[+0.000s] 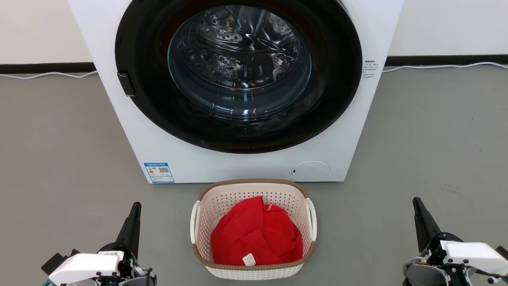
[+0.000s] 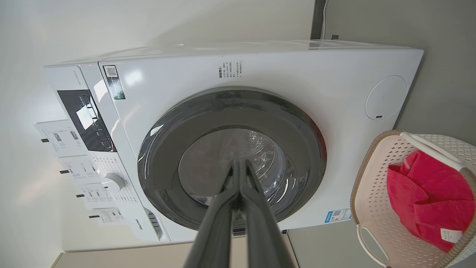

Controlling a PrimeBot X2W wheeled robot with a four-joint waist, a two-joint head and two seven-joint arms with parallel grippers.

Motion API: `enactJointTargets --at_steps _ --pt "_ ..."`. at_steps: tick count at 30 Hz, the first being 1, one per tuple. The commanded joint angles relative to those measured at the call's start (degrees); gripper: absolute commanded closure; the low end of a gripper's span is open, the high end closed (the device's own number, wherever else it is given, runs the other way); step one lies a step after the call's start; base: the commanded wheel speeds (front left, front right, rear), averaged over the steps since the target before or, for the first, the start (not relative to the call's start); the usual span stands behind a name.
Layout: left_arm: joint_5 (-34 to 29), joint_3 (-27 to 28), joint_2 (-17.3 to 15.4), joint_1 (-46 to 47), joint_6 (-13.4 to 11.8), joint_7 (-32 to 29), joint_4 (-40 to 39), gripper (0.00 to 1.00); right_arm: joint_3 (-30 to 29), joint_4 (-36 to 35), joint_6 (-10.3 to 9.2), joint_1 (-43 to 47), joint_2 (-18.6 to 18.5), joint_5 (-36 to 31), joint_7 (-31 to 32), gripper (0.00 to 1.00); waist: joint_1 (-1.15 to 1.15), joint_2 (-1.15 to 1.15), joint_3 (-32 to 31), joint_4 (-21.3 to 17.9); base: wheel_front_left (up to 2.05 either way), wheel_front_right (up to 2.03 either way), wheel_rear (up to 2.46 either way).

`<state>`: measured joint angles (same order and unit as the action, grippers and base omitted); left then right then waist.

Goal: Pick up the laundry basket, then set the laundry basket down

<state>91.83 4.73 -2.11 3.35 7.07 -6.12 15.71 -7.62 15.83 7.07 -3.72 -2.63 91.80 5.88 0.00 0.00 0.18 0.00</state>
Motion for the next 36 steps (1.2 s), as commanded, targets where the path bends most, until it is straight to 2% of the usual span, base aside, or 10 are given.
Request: enactJointTargets --at_steps 1,16,17,18,21,28,31,36 --pt "0.4 1.8 -0.8 2.8 0.4 -0.3 -1.7 1.00 1.1 -1.8 0.42 -2.5 -0.2 0.4 0.6 1.00 0.00 0.00 0.0 0.0 0.00 0.00 0.00" --pt "0.4 1.8 -0.8 2.8 0.4 -0.3 -1.7 1.00 1.1 -1.8 0.42 -2.5 -0.2 0.4 0.6 1.00 0.00 0.00 0.0 0.0 0.00 0.00 0.00" --pt "0.4 1.8 -0.8 2.8 0.4 -0.3 -1.7 0.00 1.1 -1.8 0.42 -2.5 -0.2 0.4 0.6 0.00 0.00 0.00 0.0 0.0 0.00 0.00 0.00" --pt "0.0 0.0 0.0 -0.1 0.0 0.0 0.2 0.00 0.0 0.2 0.00 0.1 0.0 0.0 0.0 0.00 0.00 0.00 0.0 0.0 0.00 0.00 0.00" --pt "0.0 -0.1 0.5 -1.4 0.0 0.1 2.1 0.00 0.2 2.0 -0.03 1.2 0.3 0.0 0.0 0.00 0.00 0.00 0.0 0.0 0.00 0.00 0.00" --pt "-0.3 -0.9 0.4 -1.0 0.0 1.3 1.4 0.00 1.1 0.9 -0.01 1.0 0.3 -0.3 -0.9 0.00 0.13 0.00 -0.1 0.0 0.00 0.00 0.00" --pt "-0.5 -1.2 0.4 -0.9 0.0 1.8 1.0 0.00 1.5 0.3 0.00 0.9 0.2 -0.5 -1.3 0.00 0.02 0.00 0.0 0.0 0.00 0.00 0.00" --pt "-1.3 -1.8 0.3 -0.6 0.0 2.7 0.6 0.00 2.4 -0.5 0.02 0.7 -0.1 -1.1 -2.3 0.00 0.00 0.00 0.1 0.0 0.00 0.00 0.00"
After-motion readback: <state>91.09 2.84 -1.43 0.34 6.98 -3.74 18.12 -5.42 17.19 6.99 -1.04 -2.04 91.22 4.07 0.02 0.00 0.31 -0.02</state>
